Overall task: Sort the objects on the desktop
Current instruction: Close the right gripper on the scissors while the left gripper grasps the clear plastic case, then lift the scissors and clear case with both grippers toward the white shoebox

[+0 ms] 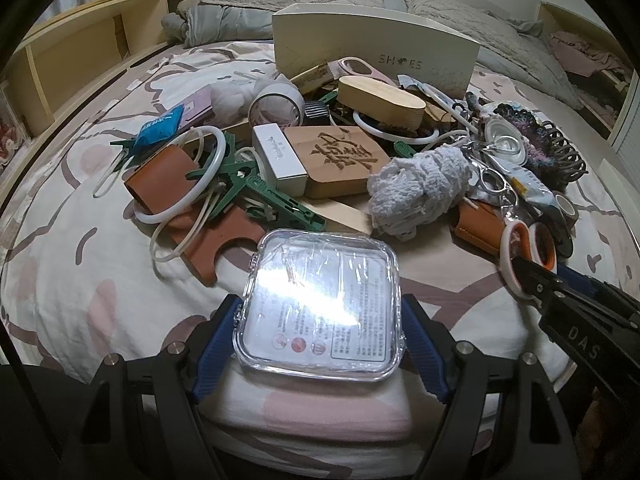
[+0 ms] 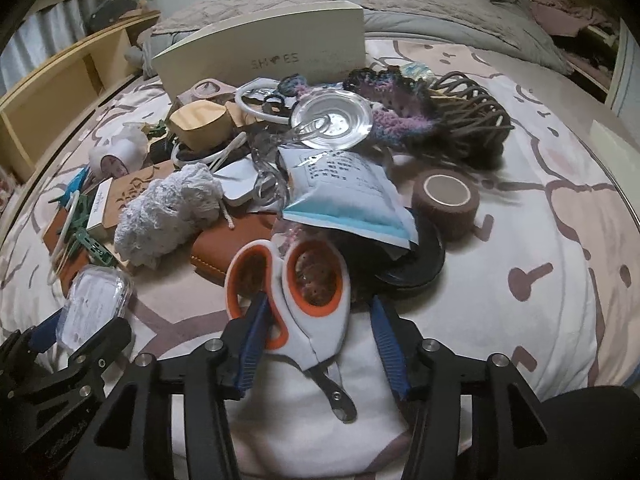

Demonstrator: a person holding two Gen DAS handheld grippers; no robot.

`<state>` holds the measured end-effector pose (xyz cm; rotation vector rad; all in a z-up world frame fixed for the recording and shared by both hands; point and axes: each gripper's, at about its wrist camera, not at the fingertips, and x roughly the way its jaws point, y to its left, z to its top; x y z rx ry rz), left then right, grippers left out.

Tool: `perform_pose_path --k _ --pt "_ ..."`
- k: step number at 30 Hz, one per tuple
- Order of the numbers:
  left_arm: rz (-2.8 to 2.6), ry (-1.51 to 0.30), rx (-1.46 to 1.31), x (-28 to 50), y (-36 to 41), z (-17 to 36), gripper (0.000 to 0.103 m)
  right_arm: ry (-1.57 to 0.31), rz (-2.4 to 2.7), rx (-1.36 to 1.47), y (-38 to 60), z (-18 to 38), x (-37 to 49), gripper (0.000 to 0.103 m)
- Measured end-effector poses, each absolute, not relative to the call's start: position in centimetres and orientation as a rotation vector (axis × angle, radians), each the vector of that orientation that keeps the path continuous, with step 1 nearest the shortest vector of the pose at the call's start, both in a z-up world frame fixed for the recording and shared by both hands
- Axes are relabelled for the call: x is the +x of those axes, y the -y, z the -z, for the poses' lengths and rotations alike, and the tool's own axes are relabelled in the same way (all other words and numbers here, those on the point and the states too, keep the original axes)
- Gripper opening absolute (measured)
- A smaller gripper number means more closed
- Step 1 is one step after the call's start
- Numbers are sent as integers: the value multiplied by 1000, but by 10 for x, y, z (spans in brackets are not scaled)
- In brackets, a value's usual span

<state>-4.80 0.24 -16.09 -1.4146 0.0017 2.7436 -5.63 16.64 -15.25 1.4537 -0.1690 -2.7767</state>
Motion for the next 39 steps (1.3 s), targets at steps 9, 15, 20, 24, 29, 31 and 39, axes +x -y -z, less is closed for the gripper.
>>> perform_pose_path --k 9,15,20,24,29,31,39 --pt "-2747 8 -1406 -49 -1 159 78 207 2754 1424 -169 146 -48 38" --pt "-2751 17 -1391 -48 -2 156 78 226 2749 1405 -169 141 -43 38" --pt "-2760 14 -1360 -45 -4 149 78 242 2757 1394 -172 136 -40 38" --pt "-2768 10 -1328 -42 -5 140 78 259 2767 1373 -174 129 -36 38" --pt "-2785 23 -1284 -36 -3 127 78 264 2784 1337 -173 118 -32 38" --pt "-2795 26 -1263 -33 -2 121 78 265 2791 1320 -173 113 -30 38" --pt "-2825 38 -1190 -24 -1 99 78 257 2805 1246 -169 93 -20 38"
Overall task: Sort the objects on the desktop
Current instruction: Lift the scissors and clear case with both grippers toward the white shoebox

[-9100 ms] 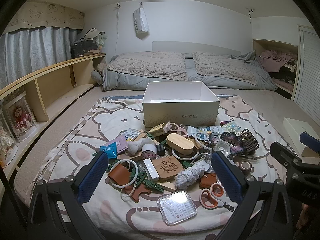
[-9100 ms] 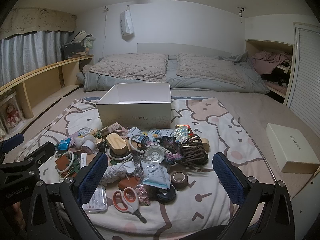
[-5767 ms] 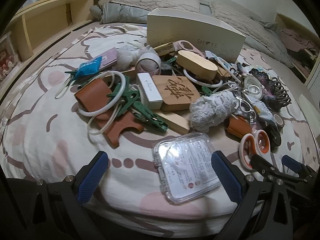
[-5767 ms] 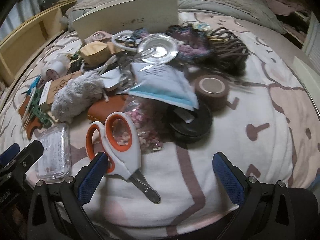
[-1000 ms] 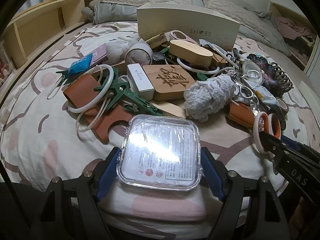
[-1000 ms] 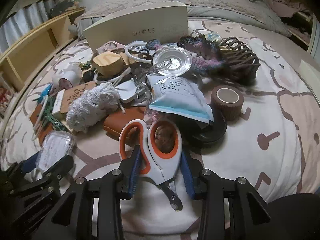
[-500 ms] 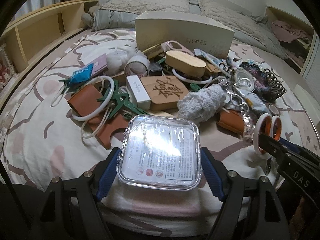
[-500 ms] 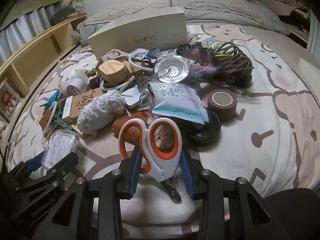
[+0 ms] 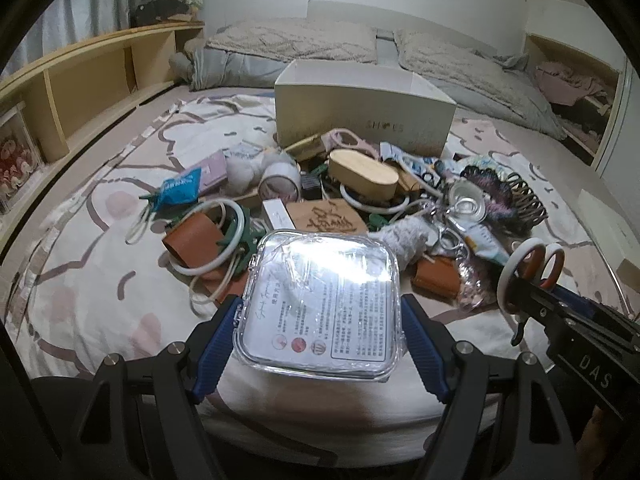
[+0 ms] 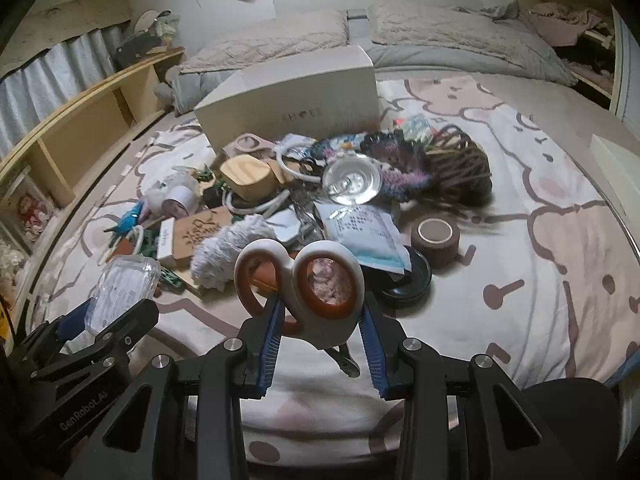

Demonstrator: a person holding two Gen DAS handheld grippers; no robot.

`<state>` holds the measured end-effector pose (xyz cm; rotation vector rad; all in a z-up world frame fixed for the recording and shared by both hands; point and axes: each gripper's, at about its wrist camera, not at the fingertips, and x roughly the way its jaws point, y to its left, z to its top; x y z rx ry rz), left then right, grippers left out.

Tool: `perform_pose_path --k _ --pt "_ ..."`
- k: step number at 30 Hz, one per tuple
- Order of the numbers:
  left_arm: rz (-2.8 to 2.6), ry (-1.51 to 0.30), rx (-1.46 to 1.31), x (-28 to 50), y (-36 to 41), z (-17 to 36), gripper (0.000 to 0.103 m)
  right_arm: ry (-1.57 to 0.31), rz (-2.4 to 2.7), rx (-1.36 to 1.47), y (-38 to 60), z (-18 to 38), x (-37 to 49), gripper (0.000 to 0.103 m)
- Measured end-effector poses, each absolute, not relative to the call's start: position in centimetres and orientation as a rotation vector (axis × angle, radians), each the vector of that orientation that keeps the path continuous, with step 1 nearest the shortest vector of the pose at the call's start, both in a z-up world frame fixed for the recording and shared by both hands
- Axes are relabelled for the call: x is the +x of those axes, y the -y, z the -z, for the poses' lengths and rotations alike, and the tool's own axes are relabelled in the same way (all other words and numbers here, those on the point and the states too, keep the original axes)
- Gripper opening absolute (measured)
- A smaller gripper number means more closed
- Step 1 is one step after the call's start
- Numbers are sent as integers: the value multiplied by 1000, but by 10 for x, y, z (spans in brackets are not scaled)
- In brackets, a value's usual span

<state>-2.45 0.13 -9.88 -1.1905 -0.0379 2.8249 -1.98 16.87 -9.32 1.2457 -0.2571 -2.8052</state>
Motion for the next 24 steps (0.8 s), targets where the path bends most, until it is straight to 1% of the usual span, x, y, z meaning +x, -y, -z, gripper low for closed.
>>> perform_pose_path --k 12,24 --pt "-2851 46 -1098 -23 -2 72 78 244 2810 1133 -165 63 -14 38" --pt "-2855 57 -1023 -38 -3 50 78 256 2825 1068 -172 39 -29 38"
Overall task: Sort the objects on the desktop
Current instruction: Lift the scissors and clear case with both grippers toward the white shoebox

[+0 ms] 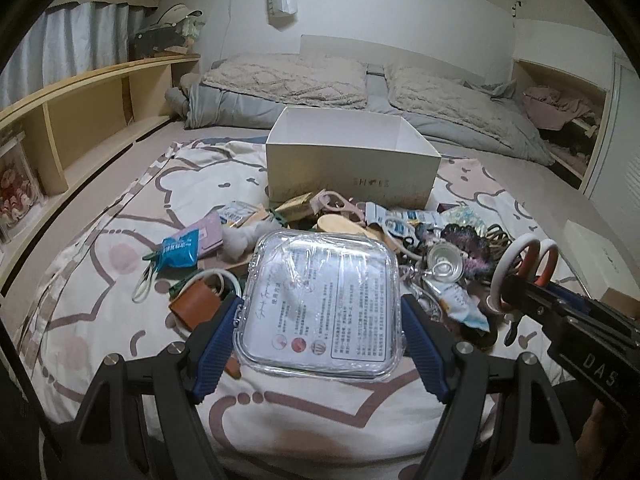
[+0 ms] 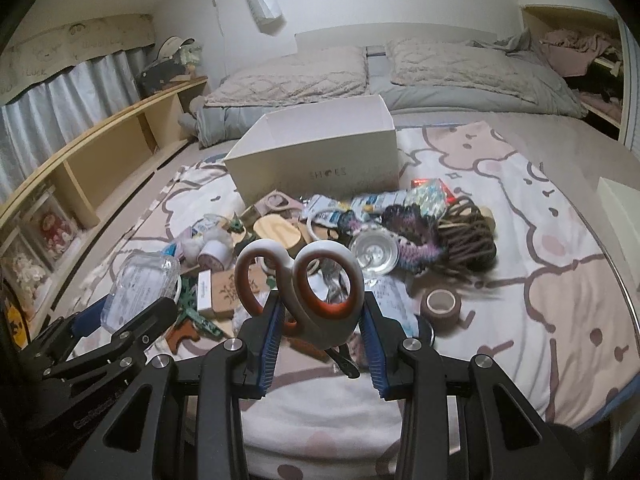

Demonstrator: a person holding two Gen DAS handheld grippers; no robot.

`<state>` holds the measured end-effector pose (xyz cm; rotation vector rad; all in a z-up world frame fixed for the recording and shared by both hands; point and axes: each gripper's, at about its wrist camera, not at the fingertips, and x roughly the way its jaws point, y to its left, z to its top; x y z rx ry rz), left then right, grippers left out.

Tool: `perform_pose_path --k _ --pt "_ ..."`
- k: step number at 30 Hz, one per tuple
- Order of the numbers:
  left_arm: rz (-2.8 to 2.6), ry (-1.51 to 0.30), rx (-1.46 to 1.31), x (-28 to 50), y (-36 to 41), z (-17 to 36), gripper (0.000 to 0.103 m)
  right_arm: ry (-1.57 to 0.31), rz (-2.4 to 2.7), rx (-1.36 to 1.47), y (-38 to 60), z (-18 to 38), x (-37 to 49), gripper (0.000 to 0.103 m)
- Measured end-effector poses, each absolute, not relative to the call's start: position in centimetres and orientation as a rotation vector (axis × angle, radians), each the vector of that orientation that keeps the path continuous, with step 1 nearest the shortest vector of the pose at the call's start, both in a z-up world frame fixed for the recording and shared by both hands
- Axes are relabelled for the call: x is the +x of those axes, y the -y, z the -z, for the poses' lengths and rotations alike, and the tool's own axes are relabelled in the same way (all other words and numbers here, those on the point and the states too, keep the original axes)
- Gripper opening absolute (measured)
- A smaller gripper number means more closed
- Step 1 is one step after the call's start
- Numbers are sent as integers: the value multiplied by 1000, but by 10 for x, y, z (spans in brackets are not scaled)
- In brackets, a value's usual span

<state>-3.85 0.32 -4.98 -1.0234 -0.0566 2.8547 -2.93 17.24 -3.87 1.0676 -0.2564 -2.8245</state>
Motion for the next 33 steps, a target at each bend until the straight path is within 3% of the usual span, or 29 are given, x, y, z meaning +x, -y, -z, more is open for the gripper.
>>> perform_pose_path --k 33 --pt "-2861 23 -980 -103 -17 -7 78 262 2845 1010 -184 -16 -82 38"
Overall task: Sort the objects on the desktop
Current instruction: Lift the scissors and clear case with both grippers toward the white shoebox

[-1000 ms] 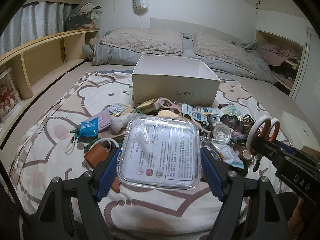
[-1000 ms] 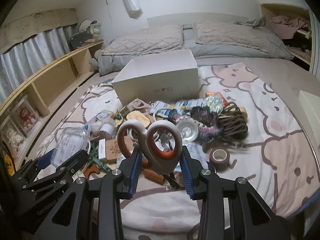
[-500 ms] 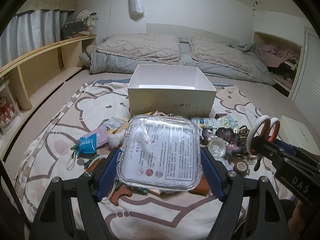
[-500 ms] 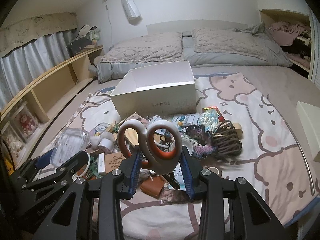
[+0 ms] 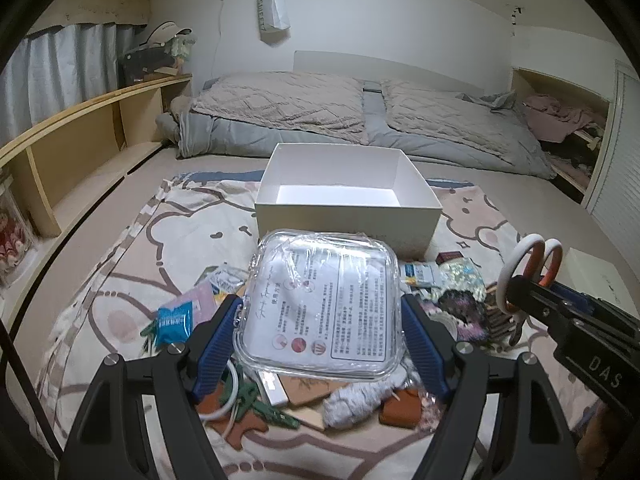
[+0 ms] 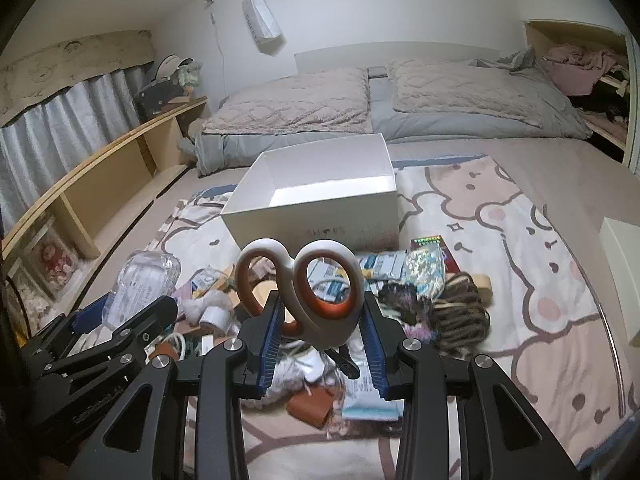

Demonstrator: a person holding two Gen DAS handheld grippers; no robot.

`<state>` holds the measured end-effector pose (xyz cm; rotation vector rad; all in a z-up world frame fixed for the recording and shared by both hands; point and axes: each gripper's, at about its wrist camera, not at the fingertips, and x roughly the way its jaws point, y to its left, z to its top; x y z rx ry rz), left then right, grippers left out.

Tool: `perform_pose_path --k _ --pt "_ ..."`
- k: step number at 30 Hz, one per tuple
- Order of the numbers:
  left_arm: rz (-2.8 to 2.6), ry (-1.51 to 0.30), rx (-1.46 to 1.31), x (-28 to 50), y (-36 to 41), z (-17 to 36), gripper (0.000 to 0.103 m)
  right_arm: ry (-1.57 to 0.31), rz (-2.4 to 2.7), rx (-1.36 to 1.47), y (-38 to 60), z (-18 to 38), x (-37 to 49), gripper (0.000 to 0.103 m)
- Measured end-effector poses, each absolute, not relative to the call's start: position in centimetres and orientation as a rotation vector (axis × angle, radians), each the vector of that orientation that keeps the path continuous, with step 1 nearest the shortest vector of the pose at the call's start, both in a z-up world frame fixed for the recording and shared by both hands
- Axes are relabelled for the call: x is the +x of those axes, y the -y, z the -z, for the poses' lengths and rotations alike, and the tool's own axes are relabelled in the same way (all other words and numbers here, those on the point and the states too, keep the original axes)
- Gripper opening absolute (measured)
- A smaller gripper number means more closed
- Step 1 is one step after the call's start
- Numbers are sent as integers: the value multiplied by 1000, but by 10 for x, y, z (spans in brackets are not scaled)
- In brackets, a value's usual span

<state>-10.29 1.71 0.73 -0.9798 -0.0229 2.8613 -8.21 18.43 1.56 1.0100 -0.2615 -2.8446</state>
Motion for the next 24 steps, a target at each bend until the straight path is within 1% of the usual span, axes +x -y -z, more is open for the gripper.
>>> perform_pose_path --k 24 --pt "-2856 26 -983 -210 -31 -14 78 260 2816 1047 -192 -23 -185 38"
